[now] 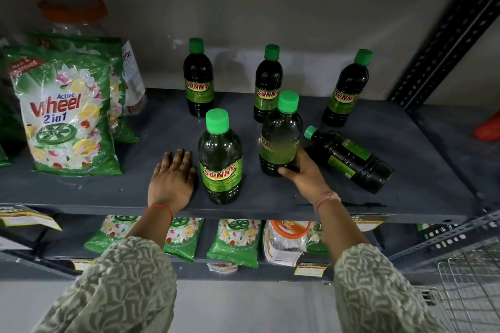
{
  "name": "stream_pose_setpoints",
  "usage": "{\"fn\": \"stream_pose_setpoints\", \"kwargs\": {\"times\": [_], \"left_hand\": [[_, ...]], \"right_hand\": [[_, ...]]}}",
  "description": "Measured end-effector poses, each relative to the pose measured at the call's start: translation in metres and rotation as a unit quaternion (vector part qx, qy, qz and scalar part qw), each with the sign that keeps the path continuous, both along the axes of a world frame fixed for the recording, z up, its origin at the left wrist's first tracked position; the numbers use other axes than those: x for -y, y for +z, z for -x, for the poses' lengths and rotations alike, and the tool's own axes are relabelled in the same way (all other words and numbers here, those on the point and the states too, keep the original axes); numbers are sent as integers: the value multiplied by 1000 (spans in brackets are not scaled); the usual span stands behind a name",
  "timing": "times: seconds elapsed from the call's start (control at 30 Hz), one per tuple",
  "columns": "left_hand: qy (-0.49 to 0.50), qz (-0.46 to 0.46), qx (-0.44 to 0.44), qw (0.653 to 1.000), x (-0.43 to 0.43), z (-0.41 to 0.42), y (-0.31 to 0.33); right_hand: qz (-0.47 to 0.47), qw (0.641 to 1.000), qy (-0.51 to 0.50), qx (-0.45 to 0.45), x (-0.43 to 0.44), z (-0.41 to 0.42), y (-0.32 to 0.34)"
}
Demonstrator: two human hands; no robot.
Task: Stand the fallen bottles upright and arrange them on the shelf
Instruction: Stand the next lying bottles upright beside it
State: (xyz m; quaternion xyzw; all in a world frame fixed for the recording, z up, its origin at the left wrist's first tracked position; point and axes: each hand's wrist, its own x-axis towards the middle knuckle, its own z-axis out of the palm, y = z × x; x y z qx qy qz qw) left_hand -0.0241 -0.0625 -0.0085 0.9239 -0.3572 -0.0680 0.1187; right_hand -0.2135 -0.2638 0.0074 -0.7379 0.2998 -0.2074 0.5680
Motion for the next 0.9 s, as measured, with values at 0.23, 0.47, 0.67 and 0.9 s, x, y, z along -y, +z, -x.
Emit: {"fn": "stream_pose_setpoints", "kwargs": {"times": [0.23, 0.47, 0.67, 0.9], "left_hand": [[2, 1, -3, 1000, 0, 1, 2], [-4, 5, -12, 1000, -1, 3, 5], [-14, -6, -15, 1000, -3, 6, 5], [-24, -2, -10, 1000, -6, 11, 5]], "right_hand": [[56, 992, -116, 12, -15, -16, -1], [86, 994, -58, -21, -26, 12, 4], [109, 993, -32, -17, -44, 40, 1], [38, 999, -11, -1, -56, 51, 10]]}}
